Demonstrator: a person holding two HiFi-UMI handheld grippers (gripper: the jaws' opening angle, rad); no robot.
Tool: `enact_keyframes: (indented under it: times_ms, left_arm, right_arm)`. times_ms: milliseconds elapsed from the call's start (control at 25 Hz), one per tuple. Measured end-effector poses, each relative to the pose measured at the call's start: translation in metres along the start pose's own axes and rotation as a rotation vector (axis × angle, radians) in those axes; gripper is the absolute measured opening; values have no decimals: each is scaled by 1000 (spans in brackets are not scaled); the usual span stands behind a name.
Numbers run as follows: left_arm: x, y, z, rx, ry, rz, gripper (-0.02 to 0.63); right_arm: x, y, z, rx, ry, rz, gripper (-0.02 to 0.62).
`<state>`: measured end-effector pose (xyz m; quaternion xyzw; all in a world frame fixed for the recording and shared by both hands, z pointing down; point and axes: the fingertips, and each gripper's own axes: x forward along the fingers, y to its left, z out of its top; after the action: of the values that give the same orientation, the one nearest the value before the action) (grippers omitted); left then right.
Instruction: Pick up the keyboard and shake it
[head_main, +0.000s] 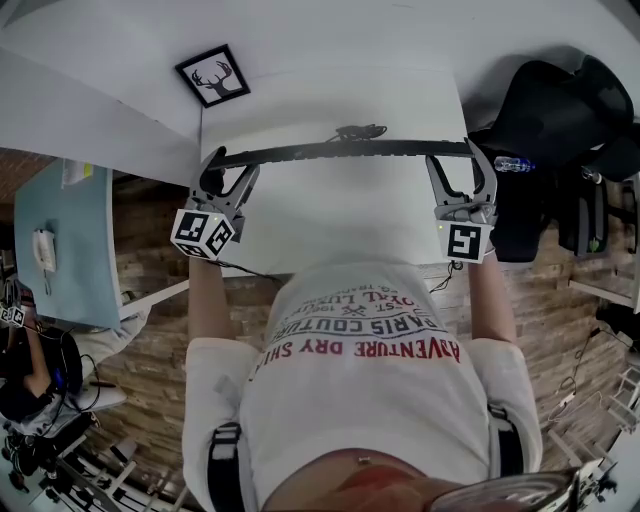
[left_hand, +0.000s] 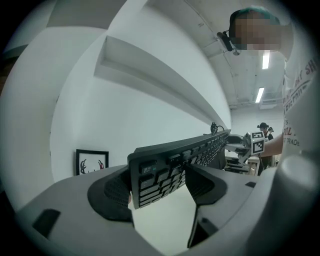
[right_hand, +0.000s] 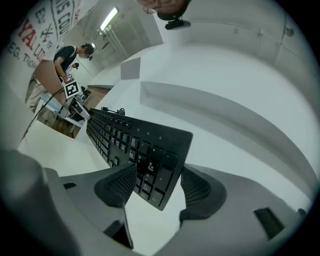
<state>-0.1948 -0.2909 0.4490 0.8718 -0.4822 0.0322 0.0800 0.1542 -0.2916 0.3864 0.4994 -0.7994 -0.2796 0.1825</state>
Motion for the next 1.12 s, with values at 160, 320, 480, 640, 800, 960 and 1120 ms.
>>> enact_keyframes:
  times_ms: [160,320,480,640,800,960,1120]
  left_arm:
    - [2,-4,0,18,-7,-9,321]
    - [0,-14,7,47,-20,-7,321]
    - [0,-17,11,64,-25,8,321]
    - [0,-19,14,80,-18,28,321]
    - [-3,-19,9,80,18,50,321]
    - [-5,-21,-3,85,75,71,321]
    - [-10,-22,-12,109,122,86,321]
  right_arm:
    - [-6,-2,-3,-32,-9,-39,282]
    - [-14,-6,-5,-35,-20,-66,284]
    - [-12,-10,-7,2,-30,-66,284]
    - [-6,-14,-8,174,-62,-73,284]
    - [-1,-2,-33,249,83,30,282]
    - [0,15,-57,363,179,110,282]
    - [-2,34,-78,494,254,140,282]
